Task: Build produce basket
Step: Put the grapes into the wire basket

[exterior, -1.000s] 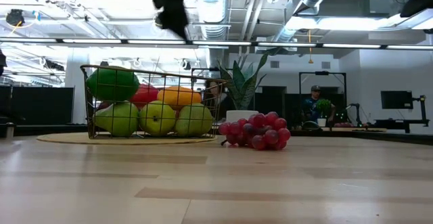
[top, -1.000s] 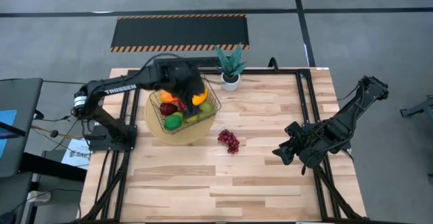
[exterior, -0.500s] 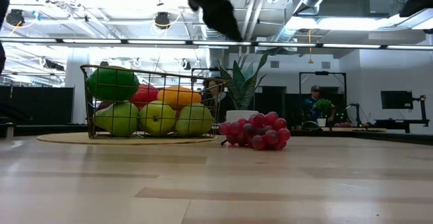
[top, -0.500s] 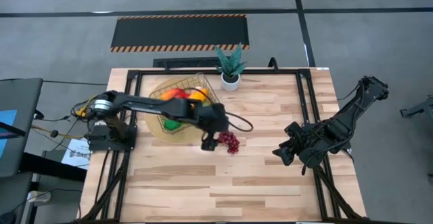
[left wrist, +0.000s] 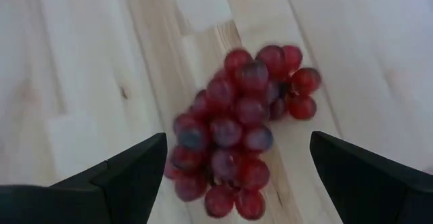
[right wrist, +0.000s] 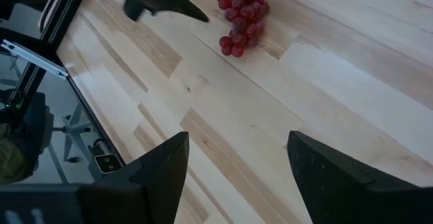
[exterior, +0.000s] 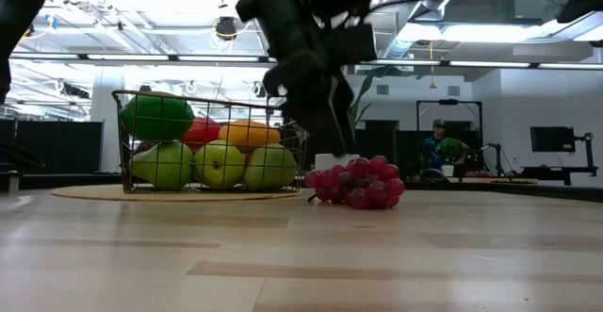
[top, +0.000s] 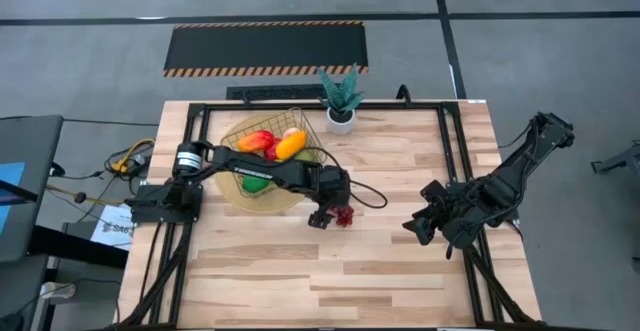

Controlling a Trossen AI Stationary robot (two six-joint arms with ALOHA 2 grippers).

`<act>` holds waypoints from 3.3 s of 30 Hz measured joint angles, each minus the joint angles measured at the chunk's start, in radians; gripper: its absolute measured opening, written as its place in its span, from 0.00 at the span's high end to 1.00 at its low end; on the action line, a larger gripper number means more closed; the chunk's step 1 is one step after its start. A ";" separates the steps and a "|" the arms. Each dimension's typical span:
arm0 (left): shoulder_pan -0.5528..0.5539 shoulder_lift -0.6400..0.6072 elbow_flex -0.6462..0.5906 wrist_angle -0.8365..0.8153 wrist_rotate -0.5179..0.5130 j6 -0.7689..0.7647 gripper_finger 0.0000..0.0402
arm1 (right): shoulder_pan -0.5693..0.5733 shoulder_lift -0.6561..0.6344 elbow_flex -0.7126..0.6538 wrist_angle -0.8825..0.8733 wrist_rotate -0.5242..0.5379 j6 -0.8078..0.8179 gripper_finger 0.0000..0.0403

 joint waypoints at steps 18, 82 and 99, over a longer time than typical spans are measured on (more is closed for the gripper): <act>0.012 0.124 0.004 0.013 -0.014 -0.065 0.28 | 0.000 0.000 0.000 -0.002 0.000 0.000 0.32; -0.304 -0.138 0.780 0.673 0.878 -1.021 0.59 | 0.000 0.000 0.000 0.010 -0.026 -0.052 0.32; -0.352 -0.134 0.780 0.576 0.943 -0.966 0.59 | 0.000 0.000 0.000 0.009 -0.026 -0.052 0.32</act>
